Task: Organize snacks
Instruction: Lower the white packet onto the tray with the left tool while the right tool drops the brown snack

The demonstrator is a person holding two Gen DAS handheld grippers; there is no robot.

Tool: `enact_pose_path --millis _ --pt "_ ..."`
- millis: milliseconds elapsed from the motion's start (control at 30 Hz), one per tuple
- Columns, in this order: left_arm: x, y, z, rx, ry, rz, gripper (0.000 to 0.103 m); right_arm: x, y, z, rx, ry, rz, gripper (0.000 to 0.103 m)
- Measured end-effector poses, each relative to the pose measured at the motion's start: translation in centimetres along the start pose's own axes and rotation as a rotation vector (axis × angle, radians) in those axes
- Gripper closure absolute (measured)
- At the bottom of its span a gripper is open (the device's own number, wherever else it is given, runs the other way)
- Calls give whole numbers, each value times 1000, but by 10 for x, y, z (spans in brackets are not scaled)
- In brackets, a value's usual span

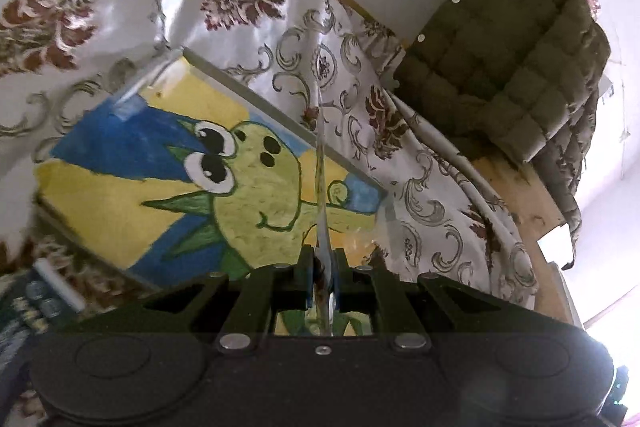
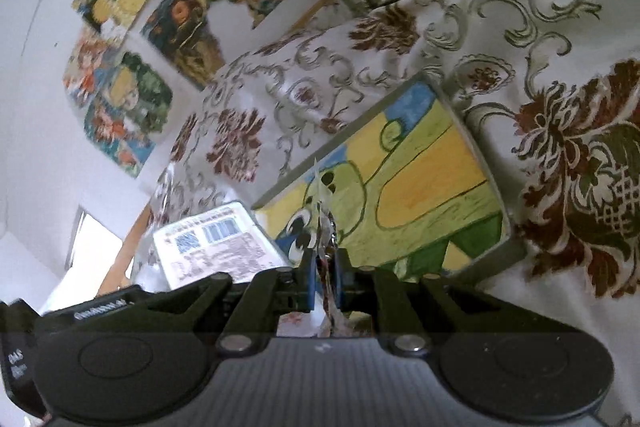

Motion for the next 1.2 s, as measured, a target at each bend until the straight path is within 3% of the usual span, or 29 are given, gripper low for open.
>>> enact_pose_path --millis 200,333,667,733,867,1000,1200 --pt "33 -3 5 55 10 56 94 24 -13 20 -7 -43 -52 93" --pt "45 2 5 66 28 72 94 42 -17 14 34 -15 -43 93" --pt "57 27 7 31 50 157 90 61 -21 4 -47 -1 -135 89" --pt "56 31 7 51 52 221 84 63 -20 4 -75 -7 -170 81" --pt "47 40 9 67 6 316 30 60 -16 0 -124 0 -202 69" --pt "36 46 13 57 -15 342 15 52 -6 3 -188 -19 -245 35" --pt "9 43 18 46 -67 369 4 33 5 8 -224 -39 -262 12"
Point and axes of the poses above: each gripper's, at about its wrist camera, not at the fingertips, and x roughly the way its jaws point, y to its left, z to its top, the point moved 8 cm from there along x, roughly the way its jaws point, and after that the axes turned 5 degrees about y, right-handed, at the moved point
